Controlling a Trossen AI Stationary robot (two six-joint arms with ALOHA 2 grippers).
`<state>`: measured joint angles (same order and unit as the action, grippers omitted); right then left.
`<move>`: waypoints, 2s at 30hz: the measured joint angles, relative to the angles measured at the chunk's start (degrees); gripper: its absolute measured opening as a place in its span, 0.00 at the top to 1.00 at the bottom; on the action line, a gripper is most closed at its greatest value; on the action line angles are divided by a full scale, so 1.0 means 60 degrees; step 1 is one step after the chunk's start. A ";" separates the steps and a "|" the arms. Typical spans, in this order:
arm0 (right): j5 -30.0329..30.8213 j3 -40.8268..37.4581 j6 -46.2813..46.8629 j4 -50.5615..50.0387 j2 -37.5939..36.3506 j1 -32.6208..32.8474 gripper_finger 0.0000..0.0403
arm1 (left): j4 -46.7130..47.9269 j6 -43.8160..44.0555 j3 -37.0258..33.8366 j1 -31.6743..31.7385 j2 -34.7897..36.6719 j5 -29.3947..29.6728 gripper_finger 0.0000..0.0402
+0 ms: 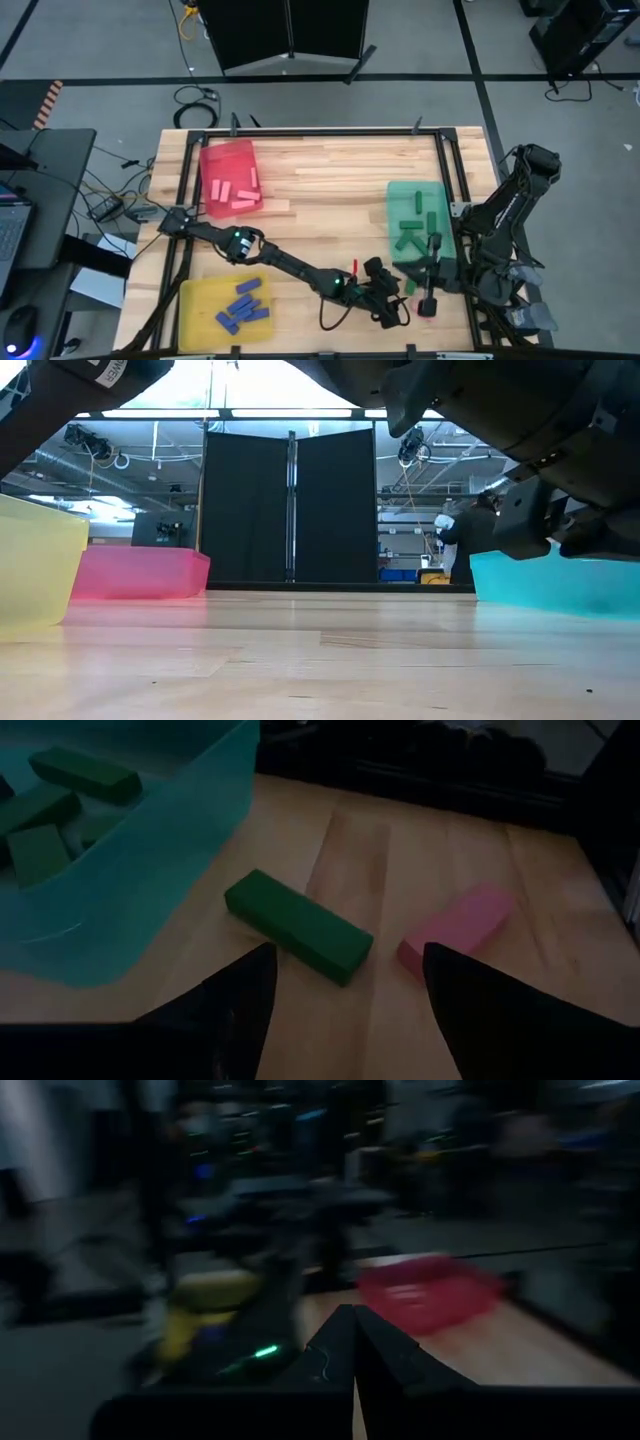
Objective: Sort blocks
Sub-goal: Put the pink block into the red bin
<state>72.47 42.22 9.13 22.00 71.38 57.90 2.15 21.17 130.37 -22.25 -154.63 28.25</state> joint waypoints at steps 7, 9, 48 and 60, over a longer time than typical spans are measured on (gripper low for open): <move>-0.3640 0.0117 0.2157 -0.0999 0.0869 -0.0341 0.98 | 0.0329 -0.0064 -0.0004 -0.0306 0.0060 0.0173 0.38; -0.4534 0.0374 0.2784 -0.1432 0.1294 -0.0398 0.98 | 0.0625 -0.0316 -0.0010 -0.0491 0.0213 0.0620 0.40; -0.8497 0.4222 1.5298 -1.3417 0.5610 0.1499 0.98 | 0.2750 -0.0990 -0.0087 -0.1238 0.0889 0.1845 0.51; -0.9018 0.4204 1.5523 -1.3747 0.6159 0.1221 0.98 | 0.1694 -0.1842 -0.0084 -0.0890 0.0746 -0.0843 0.51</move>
<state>18.36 67.44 102.27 -60.48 108.33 65.23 12.31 10.12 129.86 -27.59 -150.15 23.19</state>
